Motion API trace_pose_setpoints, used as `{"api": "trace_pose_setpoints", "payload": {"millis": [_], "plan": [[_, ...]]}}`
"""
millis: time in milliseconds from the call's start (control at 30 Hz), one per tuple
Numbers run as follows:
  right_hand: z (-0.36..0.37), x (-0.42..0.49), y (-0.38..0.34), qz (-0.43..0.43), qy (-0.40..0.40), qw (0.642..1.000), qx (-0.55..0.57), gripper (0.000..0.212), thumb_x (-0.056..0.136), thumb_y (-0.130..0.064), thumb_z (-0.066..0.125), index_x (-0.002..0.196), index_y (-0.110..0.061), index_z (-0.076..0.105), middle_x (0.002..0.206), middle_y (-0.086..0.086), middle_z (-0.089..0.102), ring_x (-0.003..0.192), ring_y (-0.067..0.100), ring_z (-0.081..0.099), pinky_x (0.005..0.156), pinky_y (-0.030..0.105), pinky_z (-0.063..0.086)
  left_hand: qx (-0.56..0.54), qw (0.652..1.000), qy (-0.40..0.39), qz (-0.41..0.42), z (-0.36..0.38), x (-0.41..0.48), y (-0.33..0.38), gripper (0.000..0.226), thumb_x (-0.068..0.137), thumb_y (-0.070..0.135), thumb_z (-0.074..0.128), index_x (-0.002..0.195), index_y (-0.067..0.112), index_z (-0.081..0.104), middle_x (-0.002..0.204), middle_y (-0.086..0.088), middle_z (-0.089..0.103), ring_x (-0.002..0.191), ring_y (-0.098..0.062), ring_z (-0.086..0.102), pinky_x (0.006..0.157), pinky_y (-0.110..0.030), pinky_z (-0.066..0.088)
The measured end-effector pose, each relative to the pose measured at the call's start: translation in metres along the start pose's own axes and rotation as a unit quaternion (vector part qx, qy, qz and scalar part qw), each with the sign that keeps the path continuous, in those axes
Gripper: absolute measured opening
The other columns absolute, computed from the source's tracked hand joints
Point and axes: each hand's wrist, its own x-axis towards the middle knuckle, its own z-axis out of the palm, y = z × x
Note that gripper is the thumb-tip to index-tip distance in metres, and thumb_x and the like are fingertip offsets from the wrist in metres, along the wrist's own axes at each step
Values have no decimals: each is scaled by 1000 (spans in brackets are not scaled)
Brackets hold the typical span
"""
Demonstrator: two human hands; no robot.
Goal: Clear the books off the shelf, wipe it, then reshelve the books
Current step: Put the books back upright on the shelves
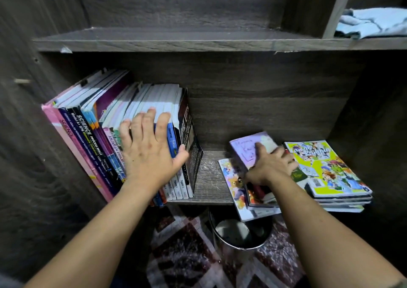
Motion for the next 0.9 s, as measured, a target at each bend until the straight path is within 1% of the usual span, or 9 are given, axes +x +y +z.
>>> {"api": "trace_pose_setpoints", "payload": {"millis": [133,267,367,433,533,600,767,833,900], "plan": [[9,-14,-13,-113,-28,986,-116,127,56,-62,79,149,-35,-4,157,24,-1,140,53,6,110,64,7,1,1000,-1,0,1,0,0,73,70,55,54,126,11,39,133,-19,44,122,-34,38,106,-48,17],[30,-21,-28,-161,94,977,-105,89,75,-59,65,142,-18,21,151,22,23,139,44,21,111,57,18,4,1000,-7,1,1,0,-1,74,71,56,54,128,11,39,134,-19,44,123,-34,38,106,-48,17],[40,-21,-38,-195,139,965,-111,55,97,-29,36,146,-8,22,150,21,30,138,41,28,111,48,28,15,1000,-12,10,-1,-1,-3,73,74,58,54,130,13,39,134,-18,44,123,-33,38,105,-48,18],[38,-21,-46,-192,180,959,-104,55,93,-15,15,145,-3,28,145,20,40,133,38,39,107,44,34,20,1000,-15,19,-3,-1,-6,73,77,59,56,132,14,39,135,-17,44,123,-34,39,105,-48,20],[25,-22,-55,-197,313,928,-36,44,79,-20,67,120,-7,59,108,10,67,96,28,64,80,37,51,27,999,-19,36,-5,-2,-11,74,79,59,60,135,15,41,137,-16,45,124,-34,40,105,-49,23],[16,-22,-61,-213,387,897,32,52,61,-20,82,110,-9,65,96,6,70,84,25,67,71,34,52,36,998,-22,47,-7,-2,-14,74,80,60,59,136,15,42,137,-15,45,124,-34,42,104,-49,26],[2,-35,-92,-280,427,840,184,70,63,-10,79,128,-6,55,123,12,63,111,30,62,93,54,47,37,998,-24,51,-6,-2,-16,75,81,59,58,139,16,40,139,-14,44,126,-34,42,105,-49,25],[7,-37,-102,-293,373,841,260,71,71,-5,71,138,-6,47,135,12,55,126,32,51,103,62,33,34,998,-22,54,-6,-2,-16,75,81,59,57,140,16,39,140,-14,44,126,-34,41,106,-49,24],[19,-38,-108,-290,290,832,374,65,81,-3,62,143,-7,40,142,11,48,132,30,43,111,58,22,32,998,-25,56,-7,-2,-17,75,81,58,59,140,16,39,140,-14,43,126,-34,41,105,-49,24]]}}
